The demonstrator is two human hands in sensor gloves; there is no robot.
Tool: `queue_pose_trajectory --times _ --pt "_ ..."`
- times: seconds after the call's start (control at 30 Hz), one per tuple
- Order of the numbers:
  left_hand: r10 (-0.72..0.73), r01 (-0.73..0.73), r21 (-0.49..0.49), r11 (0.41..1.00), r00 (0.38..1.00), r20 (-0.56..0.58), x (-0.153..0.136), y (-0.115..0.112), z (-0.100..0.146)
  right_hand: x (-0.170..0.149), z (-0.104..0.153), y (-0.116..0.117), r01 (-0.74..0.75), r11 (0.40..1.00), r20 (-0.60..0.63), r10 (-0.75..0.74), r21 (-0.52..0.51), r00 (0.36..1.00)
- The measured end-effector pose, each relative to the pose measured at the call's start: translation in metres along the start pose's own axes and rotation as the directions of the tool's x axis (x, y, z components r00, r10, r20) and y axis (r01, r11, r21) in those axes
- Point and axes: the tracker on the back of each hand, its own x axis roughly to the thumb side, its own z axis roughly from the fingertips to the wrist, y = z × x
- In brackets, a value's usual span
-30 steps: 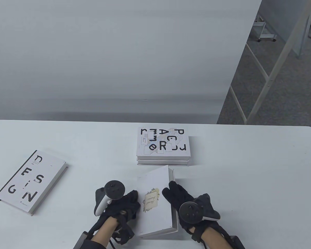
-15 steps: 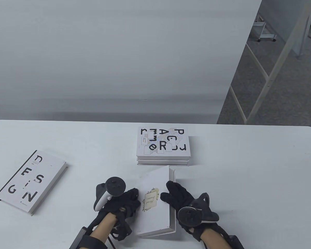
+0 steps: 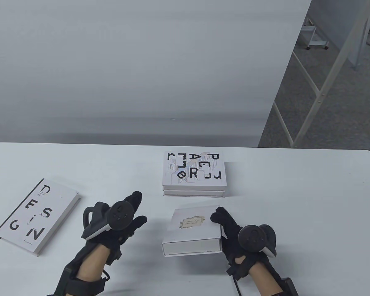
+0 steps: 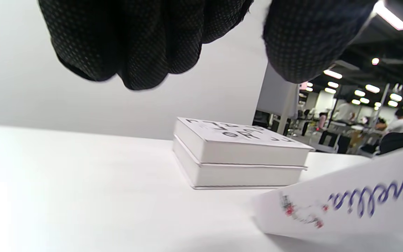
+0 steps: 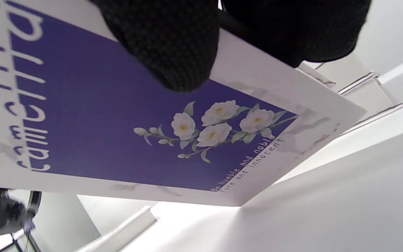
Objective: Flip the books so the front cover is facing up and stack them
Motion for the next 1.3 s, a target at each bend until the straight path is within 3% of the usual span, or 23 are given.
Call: queue_pose_trajectory --times 0.2,0.33,0.43,0.63,0.8,1.0,1.07,1.23,1.3 --pt "-0.103 0.103 -0.007 0.995 0.995 0.014 0.002 0.013 0.008 -0.015 0.003 -0.009 0.198 0.976 -0.106 -0.207 -0.097 0.973" --pt "-0.143 0.142 0.034 0.989 0.989 0.034 0.008 0.022 0.014 -0.025 0.005 -0.01 0.377 0.911 -0.166 -0.403 -0.168 0.9" --pt "-0.123 0.117 0.108 0.987 0.991 0.053 0.009 0.029 0.018 -0.029 0.003 -0.013 0.442 0.872 -0.192 -0.48 -0.211 0.856" --pt "-0.121 0.118 0.128 0.985 0.993 0.016 -0.001 0.043 0.027 -0.033 -0.003 -0.015 0.483 0.83 -0.226 -0.546 -0.278 0.807" --pt "-0.121 0.122 0.12 0.985 0.992 -0.019 -0.009 0.051 0.031 -0.038 -0.025 -0.002 0.576 0.752 -0.314 -0.658 -0.322 0.684" --pt "-0.1 0.101 0.136 0.986 0.995 -0.015 -0.01 0.059 0.037 -0.039 -0.069 0.025 0.686 0.678 -0.442 -0.718 -0.266 0.538" --pt "-0.09 0.091 0.145 0.985 0.996 -0.015 -0.011 0.061 0.039 -0.039 -0.079 0.033 0.689 0.654 -0.463 -0.737 -0.31 0.492" --pt "-0.077 0.079 0.152 0.985 0.997 -0.017 -0.014 0.064 0.042 -0.041 -0.103 0.052 0.73 0.531 -0.497 -0.815 -0.431 0.299" --pt "-0.071 0.072 0.148 0.986 0.997 -0.013 -0.014 0.064 0.042 -0.042 -0.11 0.057 0.721 0.513 -0.49 -0.828 -0.466 0.273"
